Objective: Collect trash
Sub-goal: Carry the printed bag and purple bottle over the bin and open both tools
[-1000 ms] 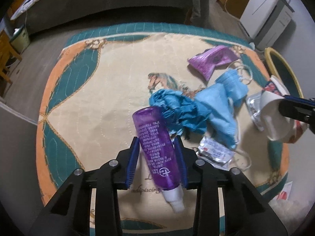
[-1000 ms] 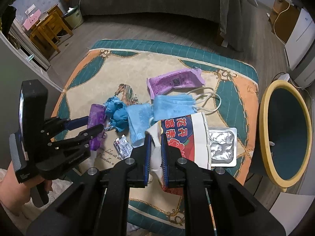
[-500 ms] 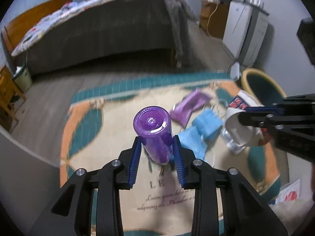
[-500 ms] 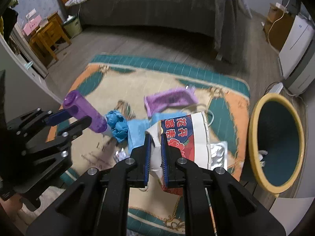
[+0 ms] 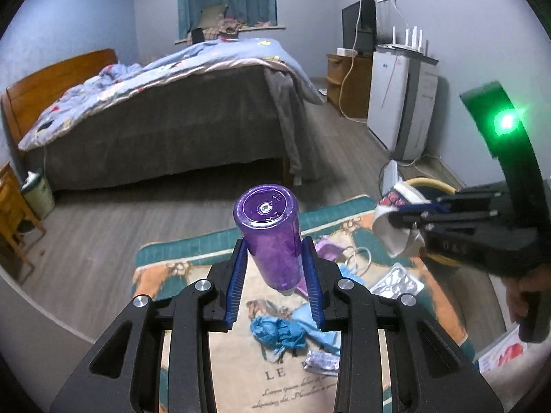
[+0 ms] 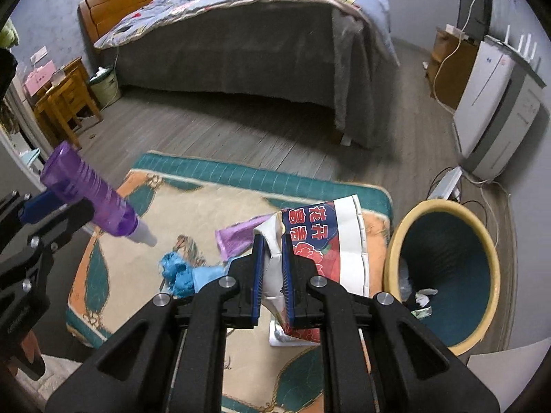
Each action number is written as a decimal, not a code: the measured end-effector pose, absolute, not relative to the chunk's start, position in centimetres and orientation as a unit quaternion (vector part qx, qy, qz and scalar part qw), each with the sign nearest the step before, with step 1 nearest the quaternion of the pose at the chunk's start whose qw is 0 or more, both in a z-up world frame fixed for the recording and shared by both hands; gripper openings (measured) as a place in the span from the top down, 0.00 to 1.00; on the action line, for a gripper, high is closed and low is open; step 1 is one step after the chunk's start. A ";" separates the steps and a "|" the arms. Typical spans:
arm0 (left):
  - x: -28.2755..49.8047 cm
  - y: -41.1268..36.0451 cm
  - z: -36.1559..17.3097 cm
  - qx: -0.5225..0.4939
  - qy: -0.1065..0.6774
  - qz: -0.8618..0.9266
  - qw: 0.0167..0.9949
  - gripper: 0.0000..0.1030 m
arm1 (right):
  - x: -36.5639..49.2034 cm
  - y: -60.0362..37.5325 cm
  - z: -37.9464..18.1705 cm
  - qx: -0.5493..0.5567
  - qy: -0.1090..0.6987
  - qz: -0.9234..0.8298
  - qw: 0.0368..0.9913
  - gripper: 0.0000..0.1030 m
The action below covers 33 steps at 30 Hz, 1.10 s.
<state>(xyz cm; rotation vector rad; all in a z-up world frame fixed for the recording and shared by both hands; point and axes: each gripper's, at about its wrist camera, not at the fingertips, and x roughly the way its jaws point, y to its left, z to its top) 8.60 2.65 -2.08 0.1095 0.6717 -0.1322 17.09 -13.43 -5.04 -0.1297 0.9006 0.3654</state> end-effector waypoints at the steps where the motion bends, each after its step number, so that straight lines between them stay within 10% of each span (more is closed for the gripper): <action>1: 8.6 2.5 -2.2 0.054 0.329 -0.066 0.940 0.67 | 17.1 -13.7 -4.6 -0.063 0.428 0.170 0.885 0.90; 33: 13.6 -10.7 -4.8 0.064 0.362 -0.132 0.921 0.67 | 20.6 -25.7 -2.9 -0.062 0.425 0.026 0.903 0.90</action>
